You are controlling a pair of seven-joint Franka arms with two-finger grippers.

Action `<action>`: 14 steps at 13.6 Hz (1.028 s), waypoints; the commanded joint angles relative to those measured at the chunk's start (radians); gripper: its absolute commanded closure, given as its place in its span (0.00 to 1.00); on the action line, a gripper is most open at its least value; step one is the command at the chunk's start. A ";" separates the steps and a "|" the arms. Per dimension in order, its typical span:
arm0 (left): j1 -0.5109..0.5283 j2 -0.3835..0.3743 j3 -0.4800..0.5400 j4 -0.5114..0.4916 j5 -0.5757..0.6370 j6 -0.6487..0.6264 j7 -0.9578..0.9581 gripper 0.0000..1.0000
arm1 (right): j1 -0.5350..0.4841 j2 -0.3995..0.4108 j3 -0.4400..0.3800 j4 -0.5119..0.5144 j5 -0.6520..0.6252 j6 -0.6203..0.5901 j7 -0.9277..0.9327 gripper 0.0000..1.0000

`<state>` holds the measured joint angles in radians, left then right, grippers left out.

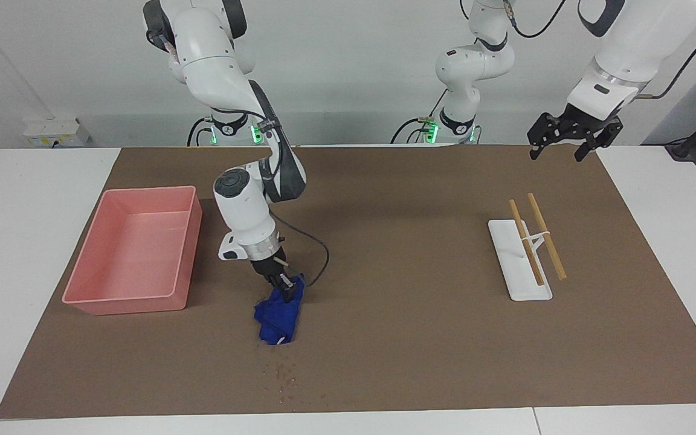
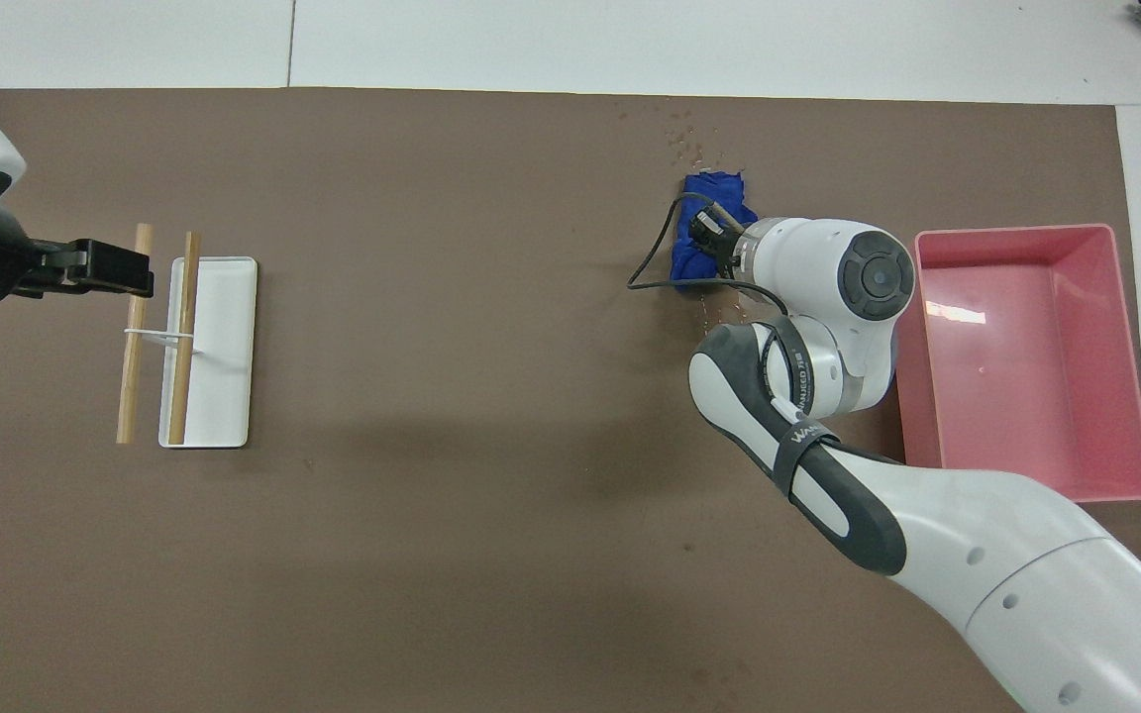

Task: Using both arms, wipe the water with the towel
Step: 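Wipe the wet spot using the right gripper while the left gripper retracts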

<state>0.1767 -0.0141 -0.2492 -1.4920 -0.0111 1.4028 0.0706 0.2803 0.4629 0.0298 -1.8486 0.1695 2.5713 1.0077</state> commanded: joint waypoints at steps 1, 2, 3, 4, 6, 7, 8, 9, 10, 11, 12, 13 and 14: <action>0.013 0.003 -0.004 0.044 0.026 -0.071 0.026 0.00 | -0.009 -0.072 0.004 -0.116 -0.013 -0.080 0.034 1.00; 0.015 -0.030 -0.007 -0.005 0.025 -0.068 0.025 0.00 | -0.013 -0.099 0.004 -0.144 -0.013 -0.109 0.034 1.00; 0.001 -0.039 -0.013 -0.028 0.026 -0.052 0.023 0.00 | -0.013 -0.130 0.004 -0.179 -0.013 -0.141 0.034 1.00; 0.010 -0.047 -0.015 -0.049 0.022 -0.007 0.018 0.00 | -0.015 -0.168 0.004 -0.231 -0.013 -0.155 0.032 1.00; 0.027 -0.056 -0.004 -0.076 -0.028 0.059 0.009 0.00 | -0.013 -0.229 0.005 -0.302 -0.012 -0.164 0.032 1.00; 0.046 -0.056 -0.004 -0.076 -0.032 0.058 0.006 0.00 | -0.015 -0.256 0.004 -0.331 -0.007 -0.168 0.029 1.00; 0.050 -0.056 -0.004 -0.076 -0.033 0.056 0.009 0.00 | -0.015 -0.274 0.005 -0.349 -0.002 -0.181 0.029 1.00; 0.050 -0.056 -0.004 -0.077 -0.033 0.058 0.005 0.00 | -0.013 -0.288 0.005 -0.357 0.001 -0.221 0.026 1.00; 0.046 -0.056 -0.007 -0.080 -0.032 0.061 0.008 0.00 | -0.013 -0.305 0.005 -0.357 0.001 -0.264 0.026 1.00; 0.037 -0.056 -0.009 -0.080 -0.030 0.064 0.008 0.00 | -0.013 -0.325 0.004 -0.357 0.001 -0.305 0.020 1.00; 0.034 -0.058 -0.010 -0.080 -0.030 0.052 0.005 0.00 | -0.019 -0.345 0.004 -0.356 0.001 -0.337 0.014 1.00; 0.034 -0.061 -0.012 -0.086 -0.030 0.045 0.005 0.00 | -0.032 -0.363 0.004 -0.347 0.001 -0.359 0.014 1.00; 0.034 -0.061 -0.012 -0.085 -0.030 0.048 0.005 0.00 | -0.036 -0.380 0.004 -0.327 0.001 -0.394 0.014 1.00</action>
<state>0.2124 -0.0410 -0.2656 -1.5355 -0.0288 1.4360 0.0743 0.2681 0.1441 0.0277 -2.1695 0.1702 2.2308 1.0201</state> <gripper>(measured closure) 0.000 0.771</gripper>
